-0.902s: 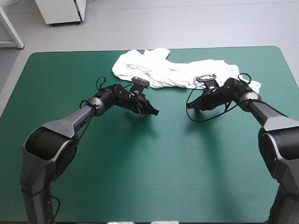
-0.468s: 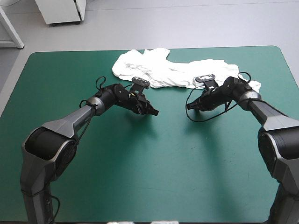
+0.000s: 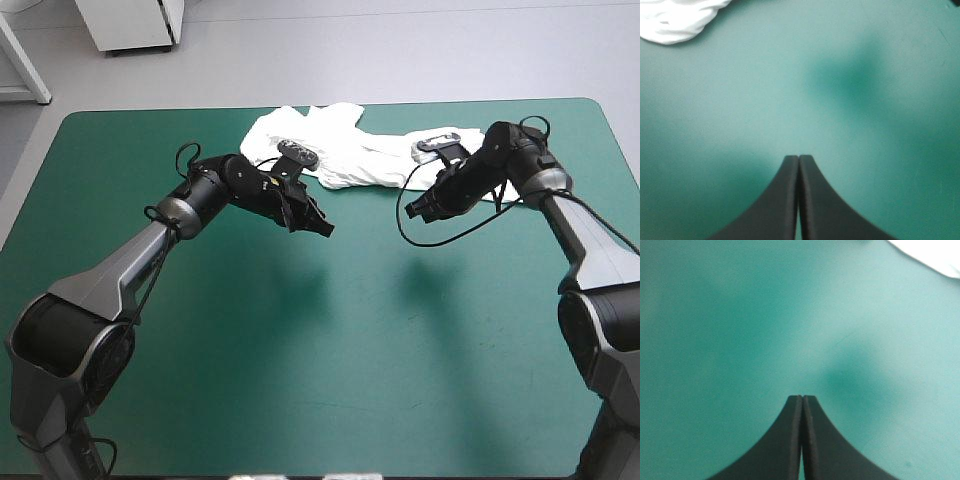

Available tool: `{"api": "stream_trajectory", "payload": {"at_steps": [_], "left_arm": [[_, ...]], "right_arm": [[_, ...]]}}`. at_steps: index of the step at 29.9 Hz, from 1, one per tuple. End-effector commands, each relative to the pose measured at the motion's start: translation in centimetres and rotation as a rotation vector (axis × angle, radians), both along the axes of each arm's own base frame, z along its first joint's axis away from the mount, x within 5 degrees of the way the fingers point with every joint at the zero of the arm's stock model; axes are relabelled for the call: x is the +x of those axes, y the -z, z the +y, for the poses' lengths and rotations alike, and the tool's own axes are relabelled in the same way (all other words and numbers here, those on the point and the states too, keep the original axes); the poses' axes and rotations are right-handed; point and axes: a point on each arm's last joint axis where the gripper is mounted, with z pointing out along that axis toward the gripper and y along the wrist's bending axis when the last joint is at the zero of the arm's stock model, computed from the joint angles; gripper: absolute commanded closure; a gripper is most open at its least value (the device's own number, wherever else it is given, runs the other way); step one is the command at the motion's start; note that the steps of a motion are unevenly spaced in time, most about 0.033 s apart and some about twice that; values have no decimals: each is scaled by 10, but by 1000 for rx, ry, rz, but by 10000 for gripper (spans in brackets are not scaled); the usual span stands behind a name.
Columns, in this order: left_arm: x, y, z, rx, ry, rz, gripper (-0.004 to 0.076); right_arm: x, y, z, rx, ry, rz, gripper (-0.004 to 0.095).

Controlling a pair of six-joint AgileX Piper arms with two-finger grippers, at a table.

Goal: Fold the cloth

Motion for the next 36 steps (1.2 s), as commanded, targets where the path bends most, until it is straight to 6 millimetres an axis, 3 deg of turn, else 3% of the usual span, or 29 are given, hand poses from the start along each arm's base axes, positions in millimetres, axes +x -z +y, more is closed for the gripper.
{"api": "stream_trajectory", "payload": {"at_steps": [1,6,13,20,23,30,36], "left_arm": [[-10,-44,6,-4,-2,-74,732],[-16,-50,9,52,29,-13,672],[-30,-79,25,123,-18,-69,426],[-49,-116,45,157,-92,-190,407],[-49,-122,53,180,-145,-241,407],[-27,-118,85,211,-274,-246,407],[4,-105,113,175,-385,-271,407]], "right_arm": [[-24,-60,-7,-2,6,-132,899],[-48,-92,-13,-10,11,-196,767],[-76,-121,-21,-35,43,-243,589],[-103,-132,-39,-149,134,-294,564],[-113,-132,-52,-250,198,-331,564],[-103,-135,-58,-287,255,-442,564],[-83,-119,-65,-308,309,-416,531]]}}
